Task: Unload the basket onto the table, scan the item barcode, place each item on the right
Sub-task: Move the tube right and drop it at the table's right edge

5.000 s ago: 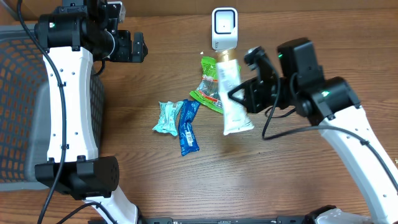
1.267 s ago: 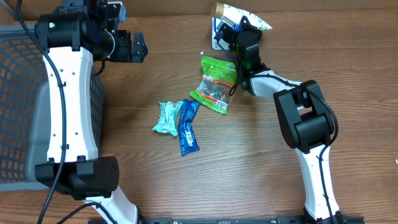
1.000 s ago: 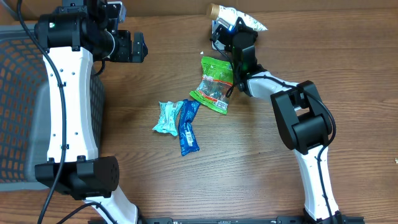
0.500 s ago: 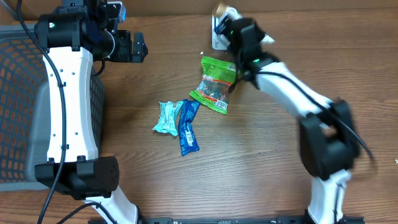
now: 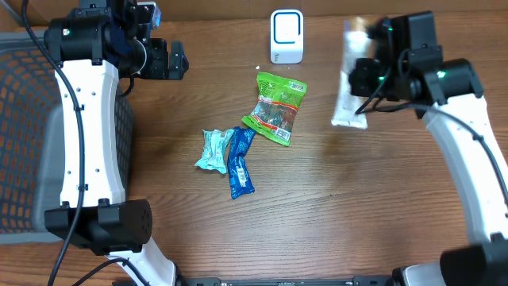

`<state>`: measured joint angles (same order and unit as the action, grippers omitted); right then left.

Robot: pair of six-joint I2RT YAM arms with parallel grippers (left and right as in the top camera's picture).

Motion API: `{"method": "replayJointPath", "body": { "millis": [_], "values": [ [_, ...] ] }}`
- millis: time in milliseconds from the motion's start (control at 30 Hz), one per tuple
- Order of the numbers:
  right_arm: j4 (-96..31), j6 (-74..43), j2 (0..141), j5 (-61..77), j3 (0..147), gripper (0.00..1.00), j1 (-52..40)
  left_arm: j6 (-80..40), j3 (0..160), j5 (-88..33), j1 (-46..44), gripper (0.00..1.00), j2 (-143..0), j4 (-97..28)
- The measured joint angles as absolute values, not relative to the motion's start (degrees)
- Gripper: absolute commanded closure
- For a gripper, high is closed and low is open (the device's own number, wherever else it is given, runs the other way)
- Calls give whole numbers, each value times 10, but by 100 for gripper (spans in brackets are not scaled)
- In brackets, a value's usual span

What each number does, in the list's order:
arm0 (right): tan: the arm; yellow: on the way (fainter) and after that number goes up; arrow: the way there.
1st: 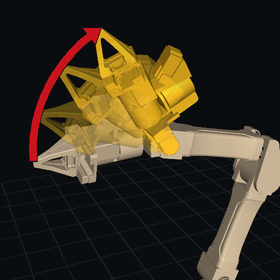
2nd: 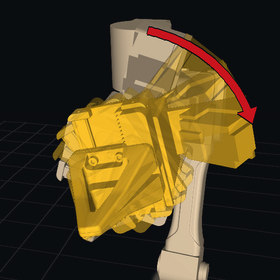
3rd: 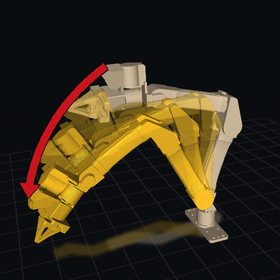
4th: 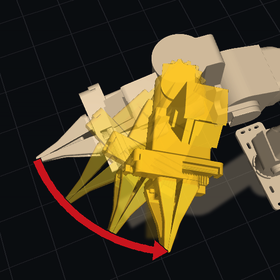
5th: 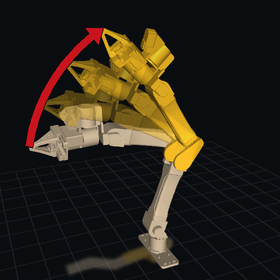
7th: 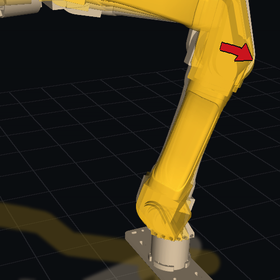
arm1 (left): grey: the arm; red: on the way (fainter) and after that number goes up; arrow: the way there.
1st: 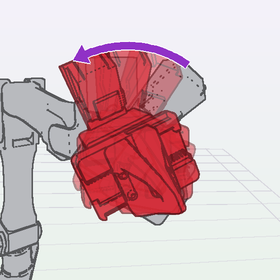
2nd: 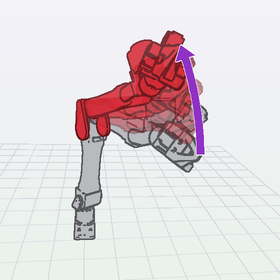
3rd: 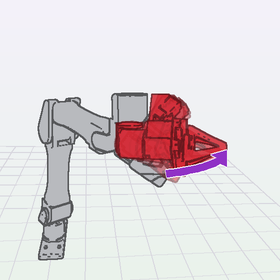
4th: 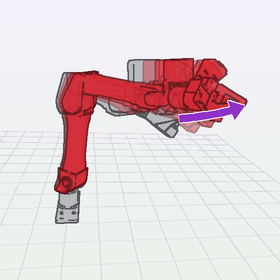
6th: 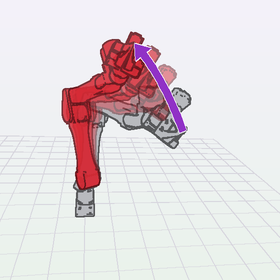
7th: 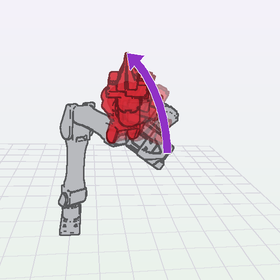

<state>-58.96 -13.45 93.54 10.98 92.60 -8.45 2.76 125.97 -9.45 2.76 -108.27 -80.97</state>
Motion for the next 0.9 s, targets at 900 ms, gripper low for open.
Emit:
{"method": "replayJointPath", "body": {
  "millis": [900],
  "values": [
    [-157,-491,949,84,547,91,300,28,1260,-95,28,1,-1083,-810]
  ]
}}
